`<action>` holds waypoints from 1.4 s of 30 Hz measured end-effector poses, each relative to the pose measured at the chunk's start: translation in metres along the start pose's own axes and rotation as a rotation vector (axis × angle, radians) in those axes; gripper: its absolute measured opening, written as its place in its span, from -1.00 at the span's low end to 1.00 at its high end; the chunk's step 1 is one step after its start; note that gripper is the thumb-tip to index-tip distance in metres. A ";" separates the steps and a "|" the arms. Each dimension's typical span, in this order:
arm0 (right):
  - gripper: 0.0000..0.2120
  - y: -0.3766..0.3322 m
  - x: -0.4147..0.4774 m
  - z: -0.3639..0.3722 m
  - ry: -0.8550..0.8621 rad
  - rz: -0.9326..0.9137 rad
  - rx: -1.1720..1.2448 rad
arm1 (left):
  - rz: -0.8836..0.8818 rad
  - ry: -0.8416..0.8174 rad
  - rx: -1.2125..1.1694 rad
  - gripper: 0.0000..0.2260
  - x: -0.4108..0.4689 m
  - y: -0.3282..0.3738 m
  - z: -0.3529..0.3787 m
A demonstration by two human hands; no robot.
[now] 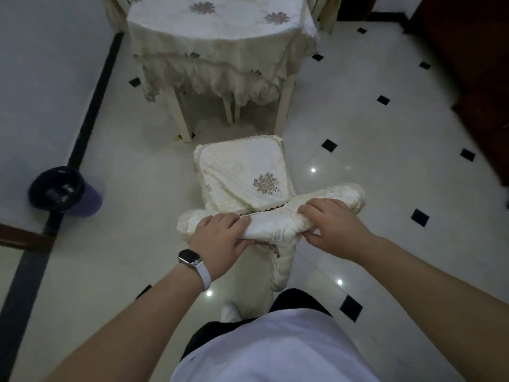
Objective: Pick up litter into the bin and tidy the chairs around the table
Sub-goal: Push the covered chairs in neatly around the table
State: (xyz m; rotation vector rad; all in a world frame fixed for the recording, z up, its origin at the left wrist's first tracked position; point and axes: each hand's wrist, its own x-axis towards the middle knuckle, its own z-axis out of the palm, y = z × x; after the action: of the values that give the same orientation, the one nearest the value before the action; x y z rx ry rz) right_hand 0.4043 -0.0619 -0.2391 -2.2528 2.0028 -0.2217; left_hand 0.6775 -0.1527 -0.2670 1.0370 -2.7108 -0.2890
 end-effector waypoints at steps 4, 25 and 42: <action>-0.61 -0.002 0.000 0.004 0.014 0.039 -0.015 | 0.062 -0.033 0.009 -0.65 0.002 -0.007 0.003; -0.61 0.063 0.118 -0.032 0.229 -0.090 0.052 | -0.016 0.079 0.012 -0.65 0.106 -0.050 -0.047; -0.62 0.104 0.232 -0.054 0.293 -0.118 0.142 | -0.203 0.127 0.047 -0.64 0.204 -0.086 -0.075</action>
State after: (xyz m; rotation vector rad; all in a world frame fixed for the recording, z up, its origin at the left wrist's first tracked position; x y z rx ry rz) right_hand 0.3191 -0.3041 -0.1986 -2.3622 1.9084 -0.7202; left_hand 0.6046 -0.3604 -0.1901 1.3002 -2.5152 -0.1870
